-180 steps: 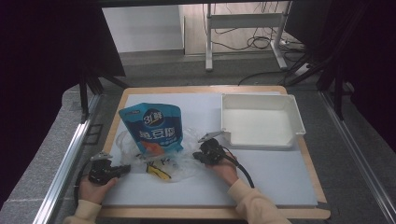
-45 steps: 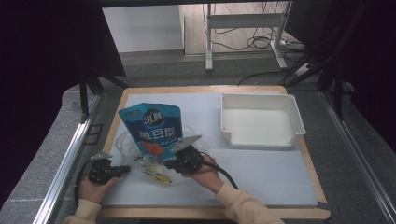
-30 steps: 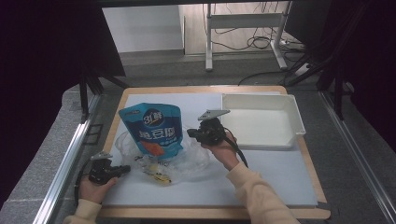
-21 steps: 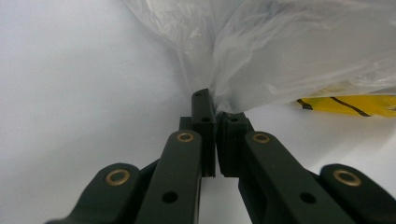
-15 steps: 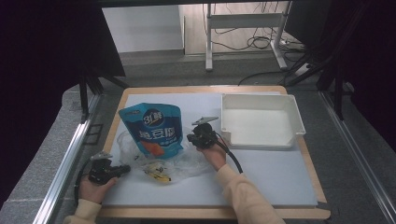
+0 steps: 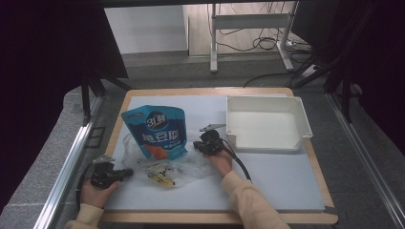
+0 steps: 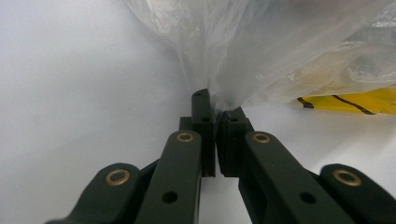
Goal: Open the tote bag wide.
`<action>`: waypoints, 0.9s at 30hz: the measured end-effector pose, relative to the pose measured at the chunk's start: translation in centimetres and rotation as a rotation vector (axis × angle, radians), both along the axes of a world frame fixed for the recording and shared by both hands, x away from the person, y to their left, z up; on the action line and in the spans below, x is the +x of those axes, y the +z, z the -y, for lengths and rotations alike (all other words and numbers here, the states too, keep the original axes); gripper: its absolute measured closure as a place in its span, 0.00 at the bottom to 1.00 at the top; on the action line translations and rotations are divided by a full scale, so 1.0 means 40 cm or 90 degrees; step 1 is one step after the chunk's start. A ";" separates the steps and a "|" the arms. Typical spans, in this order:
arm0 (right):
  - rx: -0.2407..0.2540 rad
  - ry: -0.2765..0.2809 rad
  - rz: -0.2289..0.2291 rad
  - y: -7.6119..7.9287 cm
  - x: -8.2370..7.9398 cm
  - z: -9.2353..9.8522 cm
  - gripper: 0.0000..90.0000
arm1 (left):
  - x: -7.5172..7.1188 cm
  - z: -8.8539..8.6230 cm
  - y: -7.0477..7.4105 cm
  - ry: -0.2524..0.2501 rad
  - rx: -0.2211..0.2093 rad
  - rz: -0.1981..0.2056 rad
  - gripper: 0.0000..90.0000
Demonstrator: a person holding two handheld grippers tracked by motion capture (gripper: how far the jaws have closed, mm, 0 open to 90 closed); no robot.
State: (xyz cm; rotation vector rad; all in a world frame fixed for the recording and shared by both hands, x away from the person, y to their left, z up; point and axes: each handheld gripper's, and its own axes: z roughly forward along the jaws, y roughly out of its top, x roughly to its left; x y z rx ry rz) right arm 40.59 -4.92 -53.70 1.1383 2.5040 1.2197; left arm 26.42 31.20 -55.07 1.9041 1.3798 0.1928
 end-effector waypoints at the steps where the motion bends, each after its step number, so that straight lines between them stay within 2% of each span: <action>1: 0.007 -0.002 0.002 0.006 -0.003 0.002 0.99 | 0.000 0.000 0.000 -0.001 0.000 0.000 0.97; 8: 0.020 0.005 0.033 0.048 -0.018 0.025 0.99 | 0.000 0.001 0.000 0.000 0.002 0.001 0.97; 15: 0.036 0.014 0.050 0.060 -0.035 0.040 0.99 | -0.001 0.000 0.000 -0.002 -0.002 0.004 0.95; 20: 0.044 0.024 0.057 0.065 -0.046 0.040 0.99 | -0.007 0.005 0.007 -0.002 -0.002 0.018 0.93; 22: 0.041 0.031 0.058 0.065 -0.048 0.037 0.99 | -0.012 0.005 0.013 0.003 -0.002 0.037 0.86; 24: 0.037 0.038 0.057 0.063 -0.048 0.035 0.99 | -0.019 0.008 0.022 0.014 0.006 0.062 0.75; 25: 0.036 0.039 0.057 0.062 -0.049 0.034 0.99 | -0.024 0.010 0.027 0.019 0.008 0.074 0.69; 26: 0.036 0.039 0.057 0.062 -0.049 0.034 0.99 | -0.024 0.010 0.027 0.019 0.008 0.074 0.59; 27: 0.036 0.040 0.057 0.061 -0.048 0.034 0.99 | -0.028 0.012 0.033 0.024 0.015 0.085 0.59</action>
